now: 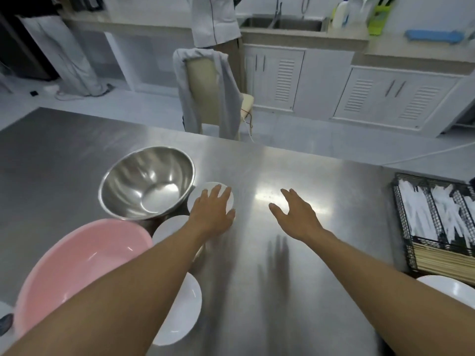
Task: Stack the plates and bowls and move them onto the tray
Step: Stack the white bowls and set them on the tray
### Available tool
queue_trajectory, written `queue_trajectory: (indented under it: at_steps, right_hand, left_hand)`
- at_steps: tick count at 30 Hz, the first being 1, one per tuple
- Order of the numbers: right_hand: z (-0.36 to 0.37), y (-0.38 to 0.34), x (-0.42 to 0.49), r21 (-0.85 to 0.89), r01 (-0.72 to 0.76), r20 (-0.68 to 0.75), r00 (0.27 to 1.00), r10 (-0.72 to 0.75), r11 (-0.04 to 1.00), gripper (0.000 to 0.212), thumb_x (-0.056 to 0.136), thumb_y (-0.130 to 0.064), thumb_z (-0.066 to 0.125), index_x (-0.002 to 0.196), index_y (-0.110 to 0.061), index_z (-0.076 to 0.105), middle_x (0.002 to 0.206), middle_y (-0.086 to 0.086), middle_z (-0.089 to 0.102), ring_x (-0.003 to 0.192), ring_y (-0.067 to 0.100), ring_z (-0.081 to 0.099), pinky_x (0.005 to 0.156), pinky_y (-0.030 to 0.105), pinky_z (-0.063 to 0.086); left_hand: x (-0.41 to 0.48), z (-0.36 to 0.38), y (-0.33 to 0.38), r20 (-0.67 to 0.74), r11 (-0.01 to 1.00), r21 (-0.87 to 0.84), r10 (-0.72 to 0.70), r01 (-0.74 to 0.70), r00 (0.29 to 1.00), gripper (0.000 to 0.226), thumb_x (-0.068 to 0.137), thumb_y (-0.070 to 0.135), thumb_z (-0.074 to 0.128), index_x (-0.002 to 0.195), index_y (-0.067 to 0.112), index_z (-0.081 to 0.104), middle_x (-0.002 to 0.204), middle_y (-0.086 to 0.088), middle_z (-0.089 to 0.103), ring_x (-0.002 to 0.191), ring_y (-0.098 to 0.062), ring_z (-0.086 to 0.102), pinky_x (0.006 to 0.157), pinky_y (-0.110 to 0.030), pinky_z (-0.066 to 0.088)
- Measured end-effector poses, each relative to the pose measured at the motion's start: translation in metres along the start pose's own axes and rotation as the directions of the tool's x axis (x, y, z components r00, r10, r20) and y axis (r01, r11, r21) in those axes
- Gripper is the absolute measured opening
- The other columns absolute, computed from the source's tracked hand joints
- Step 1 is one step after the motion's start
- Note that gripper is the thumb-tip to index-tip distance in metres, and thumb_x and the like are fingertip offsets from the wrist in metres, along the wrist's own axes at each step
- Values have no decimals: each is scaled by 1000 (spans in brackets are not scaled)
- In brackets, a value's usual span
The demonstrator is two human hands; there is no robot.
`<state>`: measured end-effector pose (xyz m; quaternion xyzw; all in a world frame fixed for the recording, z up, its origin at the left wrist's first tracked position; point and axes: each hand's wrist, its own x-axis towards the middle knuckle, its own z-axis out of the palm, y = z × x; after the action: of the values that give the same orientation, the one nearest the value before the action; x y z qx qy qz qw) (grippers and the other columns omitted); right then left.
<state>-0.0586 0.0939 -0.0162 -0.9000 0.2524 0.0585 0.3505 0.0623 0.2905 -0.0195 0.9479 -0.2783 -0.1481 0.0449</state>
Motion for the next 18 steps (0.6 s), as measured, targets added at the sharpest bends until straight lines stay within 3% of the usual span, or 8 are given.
queue_trajectory:
  at_steps: [9,13,18]
  right_hand:
    - [55,-40,43,16,36,126,991,-38,999,67,101,-46,47,159,-21,23,167,1,18,154,23,15,121,39,16]
    - [80,-56,60,46,40,180,982,-48,998,67,101,-45,48,158,-21,23,165,2,25,148,27,33,120,44,27]
    - [100,-71,76,114,62,189,978,-83,992,56,101,-32,51,153,-27,31,148,3,50,127,29,54,105,39,42]
  left_hand:
    - [15,23,-52,65,998,9,-61,61,996,65,97,44,40,155,24,18,165,-6,10,148,-40,13,119,-51,23]
    - [26,35,-63,78,997,-17,-67,69,995,61,99,42,39,154,21,22,164,-7,9,149,-40,9,119,-52,23]
    - [33,50,-72,73,997,-60,-39,43,997,57,99,39,42,151,18,31,163,-8,13,150,-41,-1,121,-52,19]
